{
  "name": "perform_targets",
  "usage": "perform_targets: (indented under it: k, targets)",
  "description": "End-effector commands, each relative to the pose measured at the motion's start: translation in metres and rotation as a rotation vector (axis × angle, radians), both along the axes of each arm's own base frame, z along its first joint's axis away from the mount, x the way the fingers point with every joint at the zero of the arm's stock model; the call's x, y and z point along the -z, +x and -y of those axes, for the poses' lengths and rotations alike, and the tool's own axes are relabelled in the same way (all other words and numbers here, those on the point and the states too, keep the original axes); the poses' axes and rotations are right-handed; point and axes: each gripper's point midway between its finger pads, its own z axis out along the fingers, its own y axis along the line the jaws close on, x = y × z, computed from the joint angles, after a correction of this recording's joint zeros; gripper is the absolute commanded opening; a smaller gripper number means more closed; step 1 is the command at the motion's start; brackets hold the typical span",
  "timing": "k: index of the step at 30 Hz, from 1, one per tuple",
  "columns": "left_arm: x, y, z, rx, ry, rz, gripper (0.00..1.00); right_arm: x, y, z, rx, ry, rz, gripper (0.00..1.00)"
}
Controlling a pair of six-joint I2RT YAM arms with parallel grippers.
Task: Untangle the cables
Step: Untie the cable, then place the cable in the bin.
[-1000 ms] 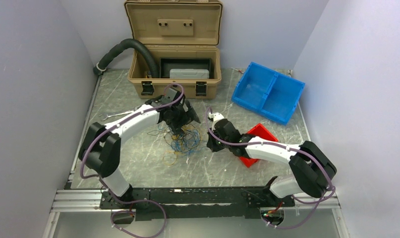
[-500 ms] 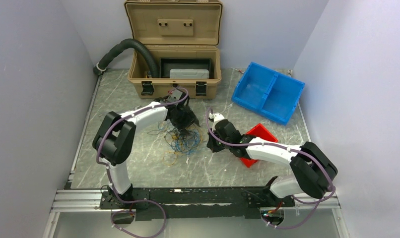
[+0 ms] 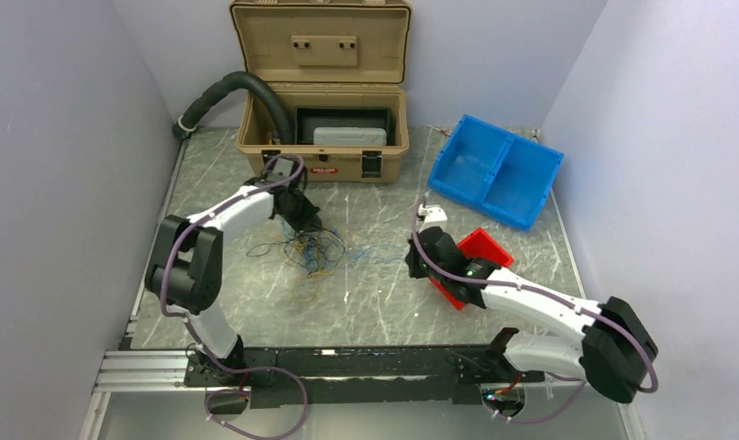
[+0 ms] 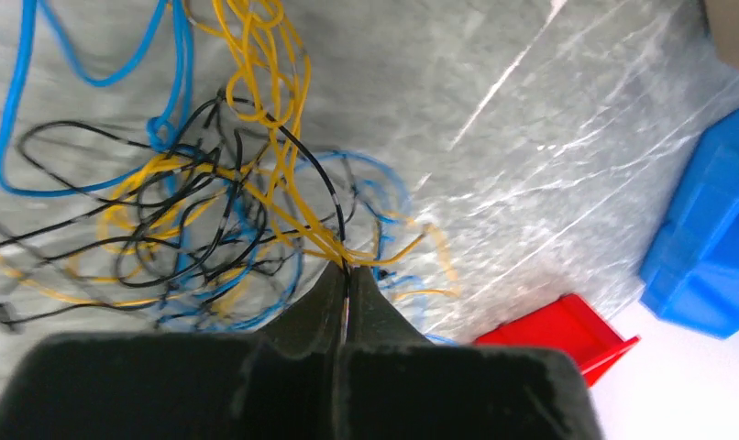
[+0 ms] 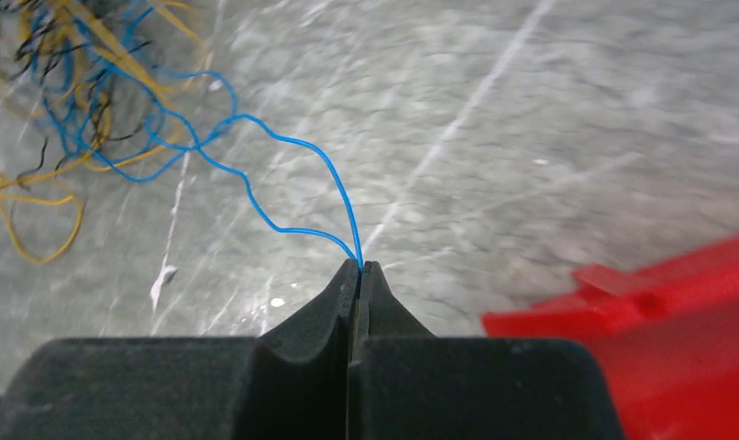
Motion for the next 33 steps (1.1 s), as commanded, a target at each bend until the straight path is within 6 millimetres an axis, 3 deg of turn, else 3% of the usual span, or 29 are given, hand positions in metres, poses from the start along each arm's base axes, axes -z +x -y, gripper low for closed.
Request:
perform_targets:
  k: [1,8,15,21,29,33]
  targets:
    - [-0.017,0.002,-0.052,-0.049,0.075,0.071,0.00,-0.030,0.015,0.054,0.314,-0.047,0.085,0.00]
    - [-0.023,-0.015,-0.122,-0.147,0.247,0.124,0.00,-0.084,0.017,0.096,0.495,0.021,0.198,0.00]
    - [-0.021,-0.033,-0.146,-0.181,0.305,0.140,0.00,-0.141,0.024,0.111,0.514,0.015,0.297,0.00]
    - [-0.015,-0.047,-0.172,-0.220,0.429,0.144,0.00,-0.218,0.041,0.127,0.535,-0.033,0.430,0.00]
    - [-0.006,-0.053,-0.170,-0.183,0.439,0.244,0.00,-0.302,0.066,0.129,0.520,-0.033,0.537,0.00]
    - [-0.004,-0.048,-0.164,-0.126,0.452,0.294,0.00,-0.329,0.080,0.134,0.514,-0.056,0.538,0.00]
